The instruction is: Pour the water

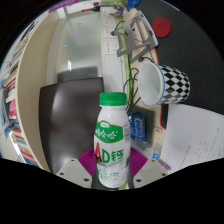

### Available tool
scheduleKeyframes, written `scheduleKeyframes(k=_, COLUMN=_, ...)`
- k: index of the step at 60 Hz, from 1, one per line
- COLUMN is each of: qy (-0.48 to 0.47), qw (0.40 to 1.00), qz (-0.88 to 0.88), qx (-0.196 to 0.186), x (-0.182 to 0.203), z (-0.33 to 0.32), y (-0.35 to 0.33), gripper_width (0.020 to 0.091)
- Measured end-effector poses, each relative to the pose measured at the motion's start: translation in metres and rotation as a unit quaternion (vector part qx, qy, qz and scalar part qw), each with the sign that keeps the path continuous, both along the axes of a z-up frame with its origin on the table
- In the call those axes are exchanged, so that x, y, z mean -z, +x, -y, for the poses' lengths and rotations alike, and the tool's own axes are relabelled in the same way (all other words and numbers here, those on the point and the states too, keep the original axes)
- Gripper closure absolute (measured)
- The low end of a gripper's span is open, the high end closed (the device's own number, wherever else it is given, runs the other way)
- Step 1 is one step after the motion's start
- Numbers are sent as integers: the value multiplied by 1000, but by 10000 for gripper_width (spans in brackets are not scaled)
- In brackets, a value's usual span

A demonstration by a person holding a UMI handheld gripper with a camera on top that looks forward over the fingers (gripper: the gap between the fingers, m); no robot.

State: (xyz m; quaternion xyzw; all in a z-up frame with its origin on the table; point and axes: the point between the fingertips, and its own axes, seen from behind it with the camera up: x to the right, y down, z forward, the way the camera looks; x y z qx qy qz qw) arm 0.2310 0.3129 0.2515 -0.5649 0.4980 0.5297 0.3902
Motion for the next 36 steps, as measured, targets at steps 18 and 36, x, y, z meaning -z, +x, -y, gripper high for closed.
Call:
scheduleKeyframes(k=18, qy=-46, qw=994, qz=-102, qx=9, x=26, z=-1, y=25, gripper_width=691)
scheduleKeyframes(k=36, qy=-25, qw=999, qz=8, qx=-26, x=-24, z=4, y=41, gripper_width=689)
